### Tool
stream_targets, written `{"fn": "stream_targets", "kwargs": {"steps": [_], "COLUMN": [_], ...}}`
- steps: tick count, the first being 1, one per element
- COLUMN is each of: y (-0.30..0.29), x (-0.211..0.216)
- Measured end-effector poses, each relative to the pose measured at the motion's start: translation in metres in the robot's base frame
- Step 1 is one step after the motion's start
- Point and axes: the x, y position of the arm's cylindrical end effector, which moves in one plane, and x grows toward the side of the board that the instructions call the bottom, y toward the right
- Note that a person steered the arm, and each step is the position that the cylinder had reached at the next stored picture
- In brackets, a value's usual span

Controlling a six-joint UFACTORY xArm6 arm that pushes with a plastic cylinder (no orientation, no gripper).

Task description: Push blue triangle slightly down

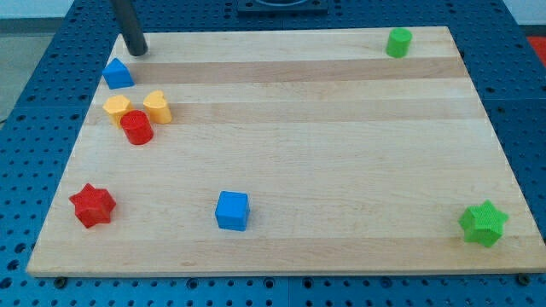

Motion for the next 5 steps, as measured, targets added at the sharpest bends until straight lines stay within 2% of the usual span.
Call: {"fn": "stream_targets", "kwargs": {"steps": [1, 2, 4, 5], "y": [-0.025, 0.018, 0.0, 0.0], "x": [0.067, 0.091, 0.063, 0.063]}}
